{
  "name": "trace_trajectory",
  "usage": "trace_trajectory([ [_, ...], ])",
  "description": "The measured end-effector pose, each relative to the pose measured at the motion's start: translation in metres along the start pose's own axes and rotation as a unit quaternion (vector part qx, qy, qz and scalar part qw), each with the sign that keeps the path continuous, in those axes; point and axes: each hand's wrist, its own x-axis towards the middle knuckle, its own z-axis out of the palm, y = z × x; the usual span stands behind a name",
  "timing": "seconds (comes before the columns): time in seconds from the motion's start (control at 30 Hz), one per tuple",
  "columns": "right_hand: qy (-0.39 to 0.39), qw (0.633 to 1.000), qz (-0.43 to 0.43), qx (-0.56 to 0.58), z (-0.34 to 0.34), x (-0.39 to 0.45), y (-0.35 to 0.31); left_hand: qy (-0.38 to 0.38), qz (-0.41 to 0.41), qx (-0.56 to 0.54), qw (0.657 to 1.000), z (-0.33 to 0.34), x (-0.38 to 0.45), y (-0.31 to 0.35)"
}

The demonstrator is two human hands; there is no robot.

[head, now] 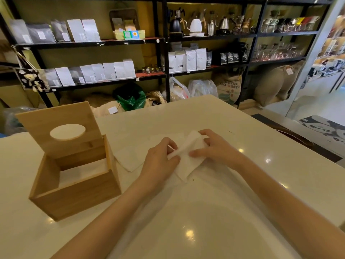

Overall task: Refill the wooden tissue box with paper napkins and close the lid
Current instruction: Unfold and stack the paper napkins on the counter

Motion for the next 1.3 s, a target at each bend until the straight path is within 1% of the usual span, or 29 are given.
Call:
trace_trajectory([
  [0.07,-0.006,0.998,-0.01,0.058,-0.003,0.0,-0.004,0.0,0.016,-0.013,1.0,-0.007,0.002,0.0],
  [0.13,-0.02,0.996,-0.038,0.08,-0.004,-0.001,-0.009,-0.002,0.037,-0.009,0.999,-0.013,0.003,-0.004],
  [0.2,-0.028,0.993,-0.047,0.104,-0.004,-0.001,-0.011,0.001,0.046,-0.005,0.999,-0.015,0.002,-0.009],
  [0.3,-0.047,0.991,-0.047,0.115,-0.002,-0.001,-0.016,0.005,0.033,-0.054,0.998,-0.019,-0.002,-0.012],
  [0.4,-0.064,0.988,-0.05,0.13,0.0,-0.003,-0.02,0.025,0.026,-0.092,0.995,-0.026,-0.004,-0.011],
  [0.47,-0.096,0.984,-0.041,0.146,-0.001,-0.007,-0.022,0.025,0.019,-0.114,0.993,-0.034,-0.005,-0.009],
  [0.5,-0.123,0.98,-0.03,0.155,-0.003,-0.009,-0.023,0.01,0.008,-0.133,0.991,-0.04,-0.008,-0.007],
  [0.57,-0.17,0.972,-0.006,0.16,-0.006,-0.015,-0.025,-0.046,-0.019,-0.164,0.985,-0.049,-0.015,-0.003],
  [0.63,-0.202,0.969,-0.003,0.138,-0.008,-0.021,-0.029,-0.105,-0.048,-0.167,0.979,-0.057,-0.025,0.0],
  [0.7,-0.237,0.966,-0.005,0.1,-0.006,-0.027,-0.032,-0.144,-0.05,-0.147,0.977,-0.061,-0.035,0.001],
  [0.83,-0.294,0.956,-0.009,-0.006,0.003,-0.04,-0.031,-0.185,-0.035,-0.049,0.981,-0.066,-0.053,-0.001],
  [0.93,-0.311,0.948,-0.011,-0.061,0.013,-0.048,-0.03,-0.219,-0.023,-0.005,0.975,-0.067,-0.063,-0.006],
  [1.03,-0.306,0.948,-0.018,-0.089,0.022,-0.056,-0.028,-0.231,-0.001,0.032,0.972,-0.064,-0.072,-0.012],
  [1.1,-0.296,0.95,-0.037,-0.097,0.027,-0.059,-0.026,-0.228,0.021,0.094,0.969,-0.063,-0.078,-0.014],
  [1.17,-0.267,0.953,-0.07,-0.128,0.032,-0.062,-0.025,-0.218,0.038,0.149,0.964,-0.063,-0.084,-0.016],
  [1.3,-0.199,0.949,-0.134,-0.204,0.042,-0.068,-0.022,-0.192,0.055,0.205,0.958,-0.063,-0.093,-0.016],
])
